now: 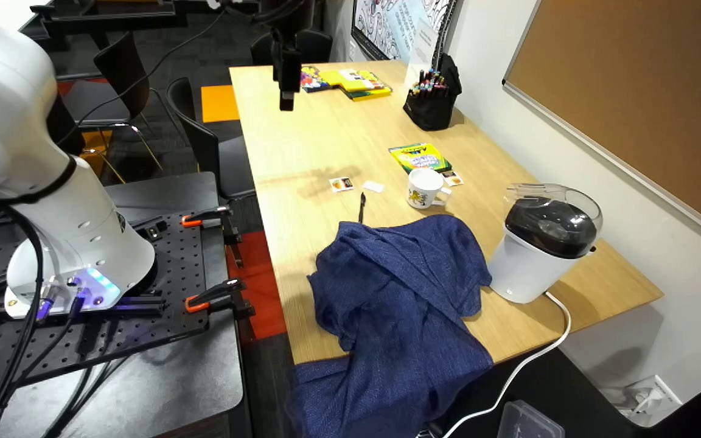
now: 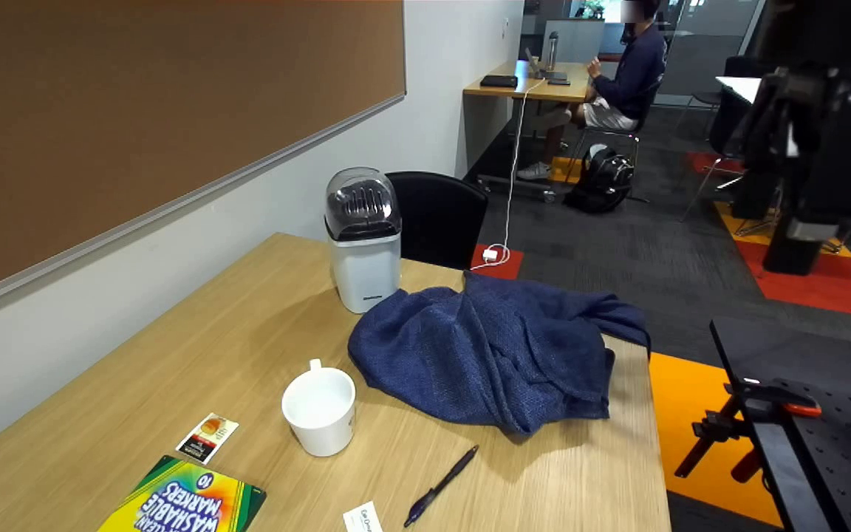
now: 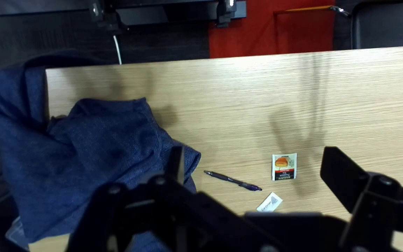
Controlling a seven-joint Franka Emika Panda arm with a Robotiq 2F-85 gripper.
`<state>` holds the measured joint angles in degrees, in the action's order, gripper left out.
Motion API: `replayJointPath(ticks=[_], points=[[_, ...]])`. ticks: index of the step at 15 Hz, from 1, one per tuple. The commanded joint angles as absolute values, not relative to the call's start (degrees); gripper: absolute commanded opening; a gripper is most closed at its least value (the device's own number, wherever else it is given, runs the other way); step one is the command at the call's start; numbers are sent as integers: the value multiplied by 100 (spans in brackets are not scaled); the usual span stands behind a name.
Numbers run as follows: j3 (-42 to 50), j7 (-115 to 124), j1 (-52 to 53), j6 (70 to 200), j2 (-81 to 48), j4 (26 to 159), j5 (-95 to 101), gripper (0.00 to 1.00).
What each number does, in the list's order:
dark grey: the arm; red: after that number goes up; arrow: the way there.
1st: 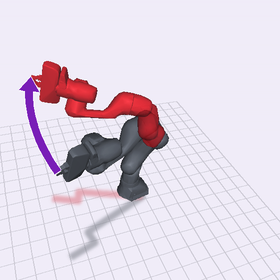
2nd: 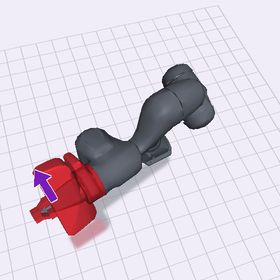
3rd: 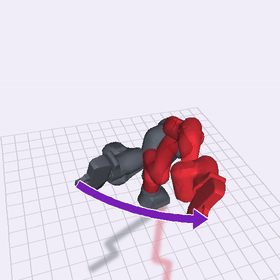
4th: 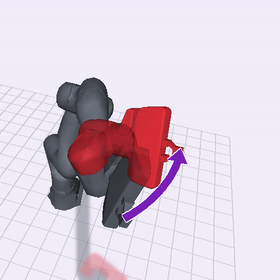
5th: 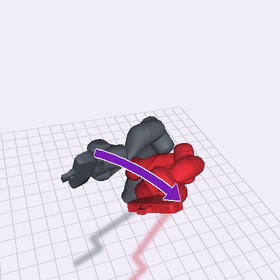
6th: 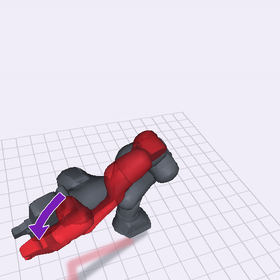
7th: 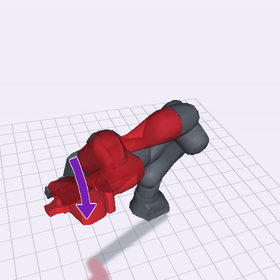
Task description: Put the pen inside the white mug
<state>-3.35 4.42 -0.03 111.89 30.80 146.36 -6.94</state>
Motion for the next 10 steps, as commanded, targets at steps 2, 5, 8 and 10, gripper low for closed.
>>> replayJointPath(ticks=[2, 5, 8, 10], points=[[-300, -274, 157, 11961, 2698, 14608, -191, 100], [-251, -957, 312, 12674, 2455, 14671, 46, 100], [-162, -1656, 428, 13510, 2163, 14759, 224, 100], [-20, -2224, 536, 14101, 1923, 14806, 153, 100]])
